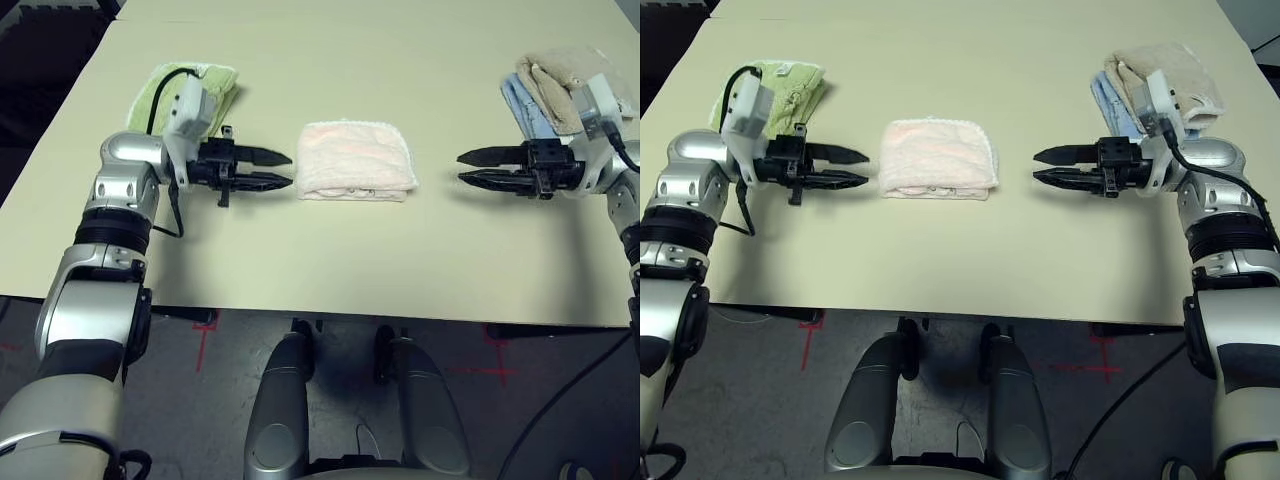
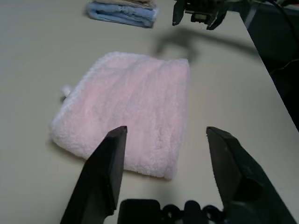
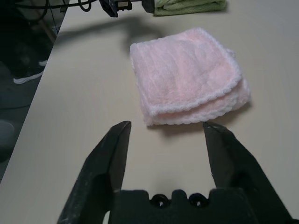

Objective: Fold the towel and set it aside.

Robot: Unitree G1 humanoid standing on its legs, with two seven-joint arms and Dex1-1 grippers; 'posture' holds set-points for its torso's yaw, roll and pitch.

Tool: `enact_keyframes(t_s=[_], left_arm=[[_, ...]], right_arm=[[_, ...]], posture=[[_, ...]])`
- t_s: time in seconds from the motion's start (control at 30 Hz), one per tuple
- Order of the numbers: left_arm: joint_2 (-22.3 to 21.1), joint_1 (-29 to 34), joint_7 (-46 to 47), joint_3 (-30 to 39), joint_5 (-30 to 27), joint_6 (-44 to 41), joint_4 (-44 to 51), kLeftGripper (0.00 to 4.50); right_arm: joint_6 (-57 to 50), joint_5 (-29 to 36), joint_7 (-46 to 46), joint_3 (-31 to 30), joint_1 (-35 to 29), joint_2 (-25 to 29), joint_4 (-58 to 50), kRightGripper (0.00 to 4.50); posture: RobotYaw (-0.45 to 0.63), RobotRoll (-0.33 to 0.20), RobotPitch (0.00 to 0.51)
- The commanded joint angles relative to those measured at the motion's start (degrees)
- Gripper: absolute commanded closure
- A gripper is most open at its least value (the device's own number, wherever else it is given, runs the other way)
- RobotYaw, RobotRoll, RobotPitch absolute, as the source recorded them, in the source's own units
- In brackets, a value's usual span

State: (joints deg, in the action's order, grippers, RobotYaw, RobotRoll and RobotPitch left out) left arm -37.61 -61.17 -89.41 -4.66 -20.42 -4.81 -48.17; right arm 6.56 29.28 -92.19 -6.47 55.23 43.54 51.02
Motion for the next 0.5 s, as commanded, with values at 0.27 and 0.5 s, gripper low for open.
enact_keyframes(t_s=[0.27,0.5], left_arm=[[-2.0,-3.9,7.0,1.6,1.6,-32.8,-0.9,0.04],[-1.5,-9.1,14.3,2.9,2.4,-54.8,-9.3,0.04]], right_arm=[[-0.6,-0.4,-0.3,0.5,-0.8,0.3,-1.8,0.04],[-0.8,-0.3,-0.3,0.7,-1.2,0.4,-2.5,0.04]], posture=[[0.03,0.000,0.304],[0.03,0.000,0.312]])
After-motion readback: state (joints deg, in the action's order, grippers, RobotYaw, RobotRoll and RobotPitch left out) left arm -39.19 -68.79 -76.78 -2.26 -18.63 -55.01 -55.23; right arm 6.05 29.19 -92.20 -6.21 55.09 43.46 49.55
